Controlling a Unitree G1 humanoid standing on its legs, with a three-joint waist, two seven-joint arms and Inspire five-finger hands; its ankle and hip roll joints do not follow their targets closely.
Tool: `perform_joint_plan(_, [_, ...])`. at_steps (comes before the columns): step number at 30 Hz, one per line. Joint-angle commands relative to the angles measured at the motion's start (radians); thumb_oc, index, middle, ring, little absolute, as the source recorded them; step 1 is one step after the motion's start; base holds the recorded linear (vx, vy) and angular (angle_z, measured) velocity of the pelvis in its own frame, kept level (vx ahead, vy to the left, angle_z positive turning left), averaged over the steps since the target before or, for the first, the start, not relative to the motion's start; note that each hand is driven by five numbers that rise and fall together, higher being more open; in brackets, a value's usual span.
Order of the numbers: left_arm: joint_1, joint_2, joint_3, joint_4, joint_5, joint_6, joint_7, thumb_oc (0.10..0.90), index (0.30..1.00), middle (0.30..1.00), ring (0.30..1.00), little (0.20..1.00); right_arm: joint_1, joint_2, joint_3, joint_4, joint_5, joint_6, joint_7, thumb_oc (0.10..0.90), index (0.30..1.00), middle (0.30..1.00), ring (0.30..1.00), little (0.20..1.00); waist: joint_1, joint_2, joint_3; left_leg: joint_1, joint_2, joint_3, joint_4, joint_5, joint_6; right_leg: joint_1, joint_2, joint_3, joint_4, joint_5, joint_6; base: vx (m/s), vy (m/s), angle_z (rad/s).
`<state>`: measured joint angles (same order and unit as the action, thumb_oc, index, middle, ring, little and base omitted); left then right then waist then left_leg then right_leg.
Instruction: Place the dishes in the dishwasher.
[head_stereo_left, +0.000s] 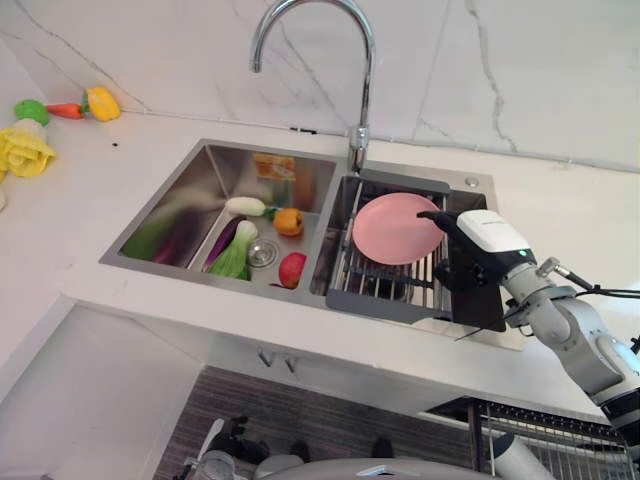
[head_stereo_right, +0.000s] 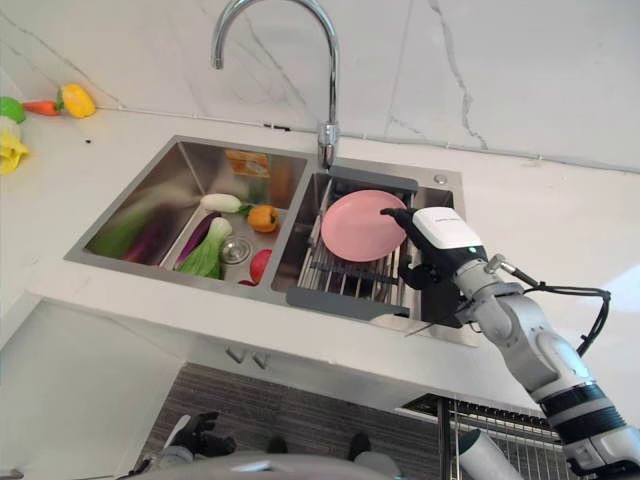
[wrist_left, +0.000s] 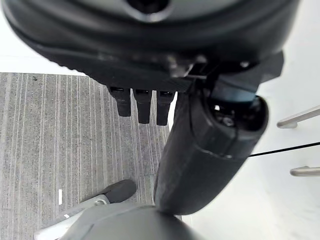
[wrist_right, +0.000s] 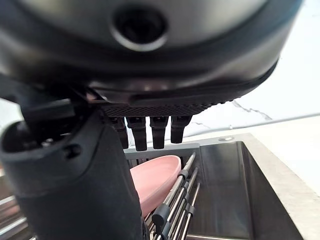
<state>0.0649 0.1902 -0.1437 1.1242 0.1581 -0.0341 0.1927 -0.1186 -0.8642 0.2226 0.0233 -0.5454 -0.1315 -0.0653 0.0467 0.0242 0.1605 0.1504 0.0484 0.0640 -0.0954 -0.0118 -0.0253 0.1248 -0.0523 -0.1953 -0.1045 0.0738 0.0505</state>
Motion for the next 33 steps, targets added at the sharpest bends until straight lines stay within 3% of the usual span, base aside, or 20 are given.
perform_joint_plan(1, [-0.015, 0.016, -0.074, 0.069, 0.009, -0.007, 0.025, 0.8, 0.9, 0.9, 0.9, 0.9, -0.158, -0.013, 0.006, 0.03, -0.114, 0.012, -0.142, 0.8, 0.9, 0.9, 0.9, 0.9, 0.04, -0.043, -0.032, -0.035, 0.082, -0.032, 0.008, 0.027, -0.135, 0.064, -0.085, -0.002, 0.017, -0.135, 0.119, -0.01, 0.002, 0.09])
perform_joint_plan(7, [-0.013, 0.014, -0.073, 0.077, 0.008, -0.008, 0.04, 0.8, 0.9, 0.9, 0.9, 0.9, -0.175, 0.025, 0.03, 0.077, -0.16, 0.031, -0.2, 0.8, 0.9, 0.9, 0.9, 0.9, 0.051, -0.037, -0.034, -0.044, 0.08, -0.044, 0.008, 0.029, -0.138, 0.065, -0.089, -0.017, 0.017, -0.137, 0.12, -0.01, -0.002, 0.13])
perform_joint_plan(20, [-0.009, 0.011, -0.071, 0.074, -0.011, -0.011, 0.044, 0.8, 0.9, 0.9, 0.9, 0.9, -0.198, 0.056, 0.069, 0.105, -0.129, 0.04, -0.19, 0.8, 0.9, 0.9, 0.9, 0.9, 0.061, -0.027, -0.039, -0.055, 0.071, -0.063, 0.008, 0.032, -0.141, 0.071, -0.101, -0.046, 0.017, -0.136, 0.123, 0.0, 0.0, 0.05])
perform_joint_plan(28, [-0.014, 0.005, -0.079, 0.077, -0.001, -0.014, 0.063, 0.8, 0.9, 0.9, 0.9, 0.9, -0.192, 0.073, 0.072, 0.141, -0.235, 0.064, -0.297, 0.8, 0.9, 0.9, 0.9, 0.9, 0.06, -0.023, -0.037, -0.052, 0.071, -0.064, 0.008, 0.03, -0.14, 0.075, -0.102, -0.049, 0.017, -0.137, 0.124, 0.0, 0.0, 0.0])
perform_joint_plan(29, [-0.016, 0.003, -0.08, 0.081, 0.004, -0.014, 0.07, 0.8, 0.9, 0.9, 0.9, 0.9, -0.19, 0.081, 0.069, 0.147, -0.273, 0.075, -0.337, 0.728, 0.792, 0.792, 0.792, 0.792, 0.059, -0.023, -0.036, -0.051, 0.071, -0.065, 0.008, 0.029, -0.141, 0.075, -0.104, -0.05, 0.017, -0.138, 0.125, 0.0, 0.0, 0.0])
perform_joint_plan(30, [-0.018, 0.001, -0.081, 0.082, 0.008, -0.015, 0.077, 0.8, 0.9, 0.9, 0.9, 0.9, -0.19, 0.086, 0.063, 0.143, -0.292, 0.079, -0.375, 0.4, 0.3, 0.3, 0.3, 0.3, 0.057, -0.021, -0.036, -0.051, 0.071, -0.063, 0.008, 0.028, -0.141, 0.075, -0.104, -0.049, 0.017, -0.139, 0.125, 0.0, 0.0, 0.0])
perform_joint_plan(33, [-0.016, 0.002, -0.082, 0.079, 0.009, -0.016, 0.086, 0.8, 0.9, 0.9, 0.9, 0.9, -0.18, 0.111, 0.048, 0.125, -0.291, 0.079, -0.426, 0.4, 0.3, 0.3, 0.3, 0.3, 0.057, -0.02, -0.036, -0.049, 0.072, -0.063, 0.008, 0.027, -0.141, 0.076, -0.105, -0.048, 0.017, -0.14, 0.126, 0.0, 0.0, 0.0])
